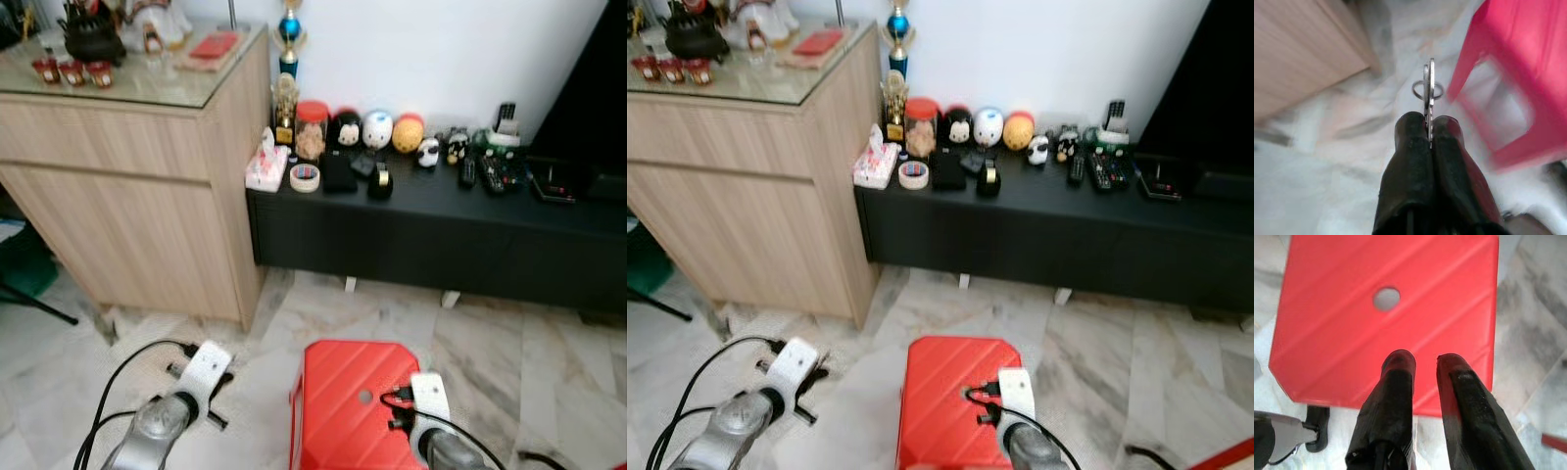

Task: Hang keys on a hook

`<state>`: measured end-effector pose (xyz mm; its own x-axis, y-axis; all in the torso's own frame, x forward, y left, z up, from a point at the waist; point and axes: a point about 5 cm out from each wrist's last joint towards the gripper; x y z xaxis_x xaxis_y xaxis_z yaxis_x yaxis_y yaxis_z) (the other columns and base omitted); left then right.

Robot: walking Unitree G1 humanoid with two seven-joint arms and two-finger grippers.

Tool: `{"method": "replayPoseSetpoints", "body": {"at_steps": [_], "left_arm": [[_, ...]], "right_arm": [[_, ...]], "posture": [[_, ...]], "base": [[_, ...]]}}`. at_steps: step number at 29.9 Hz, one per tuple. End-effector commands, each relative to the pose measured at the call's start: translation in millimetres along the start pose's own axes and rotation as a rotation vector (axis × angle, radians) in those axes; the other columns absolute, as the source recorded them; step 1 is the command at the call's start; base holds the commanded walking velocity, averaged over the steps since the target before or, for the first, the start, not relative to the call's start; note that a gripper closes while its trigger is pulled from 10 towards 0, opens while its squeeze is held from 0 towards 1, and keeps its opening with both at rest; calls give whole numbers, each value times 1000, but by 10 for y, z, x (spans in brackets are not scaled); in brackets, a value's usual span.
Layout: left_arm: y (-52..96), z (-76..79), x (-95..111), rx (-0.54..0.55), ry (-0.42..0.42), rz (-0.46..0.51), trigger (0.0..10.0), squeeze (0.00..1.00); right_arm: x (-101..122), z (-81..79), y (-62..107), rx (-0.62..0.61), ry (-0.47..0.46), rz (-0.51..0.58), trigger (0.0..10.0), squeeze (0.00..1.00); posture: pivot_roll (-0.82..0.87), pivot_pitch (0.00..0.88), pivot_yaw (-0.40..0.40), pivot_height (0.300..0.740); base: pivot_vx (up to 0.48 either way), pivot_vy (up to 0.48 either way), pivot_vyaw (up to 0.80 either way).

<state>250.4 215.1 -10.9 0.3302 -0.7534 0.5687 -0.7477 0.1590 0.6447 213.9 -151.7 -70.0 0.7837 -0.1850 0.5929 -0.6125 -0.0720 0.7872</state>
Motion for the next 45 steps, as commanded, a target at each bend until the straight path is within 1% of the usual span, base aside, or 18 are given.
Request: {"method": "replayPoseSetpoints", "body": {"at_steps": [1, 2, 4, 5, 7, 9, 11, 13, 15, 16, 17, 18, 23, 26, 30, 33, 37, 45], "left_arm": [[18, 92, -194, -22, -54, -88, 10000, 0], [18, 92, -194, -22, -54, -88, 10000, 0], [22, 143, -301, 28, 266, -103, 10000, 0], [22, 143, -301, 28, 266, -103, 10000, 0], [51, 246, -437, 25, 260, -164, 10000, 0], [76, 299, -522, 36, 300, -202, 10000, 0], [122, 369, -649, 62, 347, -266, 10000, 0], [148, 415, -709, 66, 363, -296, 10000, 0], [188, 501, -788, 63, 393, -336, 10000, 0], [226, 600, -855, 52, 418, -374, 10000, 0], [242, 640, -880, 49, 436, -387, 10000, 0], [268, 697, -920, 48, 476, -413, 10000, 0], [334, 815, -1010, 64, 548, -481, 10000, 0], [338, 864, -1008, 69, 568, -485, 10000, 0], [334, 919, -992, 58, 577, -485, 10000, 0], [326, 942, -977, 57, 602, -481, 10000, 0], [276, 961, -899, 45, 614, -450, 10000, 0], [286, 969, -913, 51, 625, -456, 10000, 0]], "right_arm": [[-17, 32, 4, -18, -7, 6, 10000, 0], [-17, 32, 4, -18, -7, 6, 10000, 0], [-50, 41, 9, -21, -18, 8, 10000, 0], [-50, 41, 9, -21, -18, 8, 10000, 0], [-106, 83, 20, -40, -24, 2, 10000, 0], [-152, 105, 29, -51, -23, -9, 10000, 0], [-244, 150, 51, -72, -31, -27, 10000, 0], [-292, 176, 63, -87, -40, -35, 10000, 0], [-367, 213, 83, -105, -47, -56, 10000, 0], [-454, 227, 104, -114, -28, -81, 10000, 0], [-495, 224, 113, -114, -21, -93, 10000, 0], [-553, 224, 126, -117, -19, -110, 10000, 0], [-666, 292, 170, -155, -70, -125, 10000, 0], [-703, 331, 190, -176, -123, -123, 10000, 0], [-743, 368, 209, -186, -125, -140, 10000, 0], [-762, 389, 218, -194, -126, -150, 10000, 0], [-746, 354, 206, -196, -137, -138, 10000, 0], [-748, 349, 206, -196, -141, -136, 10000, 0]], "posture": [[77, 4, -63, 740], [77, 4, -63, 740], [71, 0, -61, 740], [71, 0, -61, 740], [71, 0, -61, 740], [76, 0, -61, 740], [70, 0, -63, 740], [70, 0, -64, 740], [73, 0, -65, 740], [70, 0, -65, 740], [61, 0, -62, 740], [61, 0, -62, 740], [52, 0, -65, 740], [33, 0, -64, 740], [26, 0, -61, 740], [19, 0, -60, 740], [21, 0, -62, 740], [30, 0, -56, 740]], "base": [[0, 0, 0], [0, 0, 0], [0, 0, 0], [0, 0, 0], [0, 0, 0], [0, 0, 0], [0, 0, 0], [0, 0, 0], [0, 0, 0], [0, 0, 0], [0, 0, 0], [0, 0, 0], [0, 0, 0], [0, 0, 0], [0, 0, 0], [0, 0, 0], [0, 0, 0], [0, 0, 0]]}}
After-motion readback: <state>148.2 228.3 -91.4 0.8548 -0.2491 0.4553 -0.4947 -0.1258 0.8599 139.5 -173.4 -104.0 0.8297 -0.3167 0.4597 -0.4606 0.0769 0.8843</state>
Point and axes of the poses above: a point about 5 cm out from each wrist's last joint towards the gripper, its own y axis pointing back from the gripper into the wrist, its own x axis along the axis of the wrist's last joint, z = x × y, and after that the axes turned 11 degrees about -y, right-handed
